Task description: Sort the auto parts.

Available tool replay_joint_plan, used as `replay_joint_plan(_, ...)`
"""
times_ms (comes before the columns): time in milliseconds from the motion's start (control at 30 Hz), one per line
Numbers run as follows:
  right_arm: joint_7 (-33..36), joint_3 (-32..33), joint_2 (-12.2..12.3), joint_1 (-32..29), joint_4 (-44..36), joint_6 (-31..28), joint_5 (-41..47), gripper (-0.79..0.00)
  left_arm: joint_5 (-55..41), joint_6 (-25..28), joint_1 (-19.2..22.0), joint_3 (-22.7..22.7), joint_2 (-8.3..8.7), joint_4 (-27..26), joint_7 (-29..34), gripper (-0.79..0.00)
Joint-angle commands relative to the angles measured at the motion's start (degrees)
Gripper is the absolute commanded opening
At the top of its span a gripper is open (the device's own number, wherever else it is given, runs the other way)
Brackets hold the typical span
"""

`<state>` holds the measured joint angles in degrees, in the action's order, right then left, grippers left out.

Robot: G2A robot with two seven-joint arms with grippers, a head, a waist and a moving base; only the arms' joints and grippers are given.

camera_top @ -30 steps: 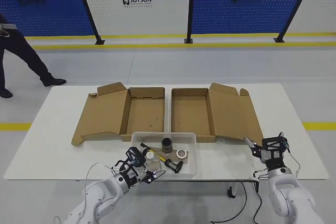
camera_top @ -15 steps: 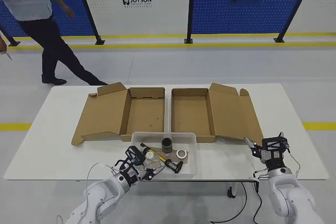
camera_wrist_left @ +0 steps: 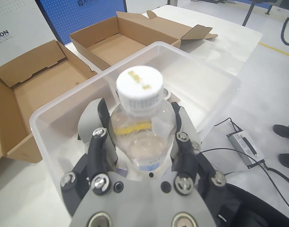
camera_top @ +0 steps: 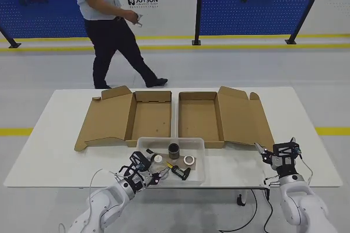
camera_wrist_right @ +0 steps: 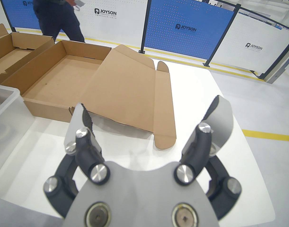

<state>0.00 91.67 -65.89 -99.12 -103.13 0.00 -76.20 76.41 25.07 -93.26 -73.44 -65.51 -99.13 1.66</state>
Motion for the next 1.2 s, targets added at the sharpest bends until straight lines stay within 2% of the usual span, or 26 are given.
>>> replay_joint_plan(0,0.0,0.0,0.0,0.0,0.0,0.0,0.0,0.0,0.14,0.01,-0.12,-0.02,0.04,-0.04,-0.14,-0.474)
replay_joint_plan(67,0.0,0.0,0.0,0.0,0.0,0.0,0.0,0.0,0.17,0.17,-0.23,-0.06,0.09,-0.1,-0.23,-0.499)
replay_joint_plan(133,0.0,0.0,0.0,0.0,0.0,0.0,0.0,0.0,0.29,0.42,-0.28,-0.09,0.14,-0.17,-0.41,-0.597)
replay_joint_plan(300,0.0,0.0,0.0,0.0,0.0,0.0,0.0,0.0,-0.25,0.64,-0.33,-0.17,0.2,-0.3,-0.94,-0.674)
replay_joint_plan(367,0.0,0.0,0.0,0.0,0.0,0.0,0.0,0.0,-0.37,0.61,-0.27,-0.25,0.22,-0.41,-1.05,-0.77)
replay_joint_plan(400,0.0,0.0,0.0,0.0,0.0,0.0,0.0,0.0,-0.67,0.59,-0.25,-0.28,0.22,-0.47,-1.41,-0.785)
replay_joint_plan(767,0.0,0.0,0.0,0.0,0.0,0.0,0.0,0.0,-5.61,0.1,1.28,-2.02,0.19,-1.72,-3.3,-0.785)
replay_joint_plan(1167,0.0,0.0,0.0,0.0,0.0,0.0,0.0,0.0,-15.66,5.36,2.15,-5.08,0.57,-7.89,0.23,-0.785)
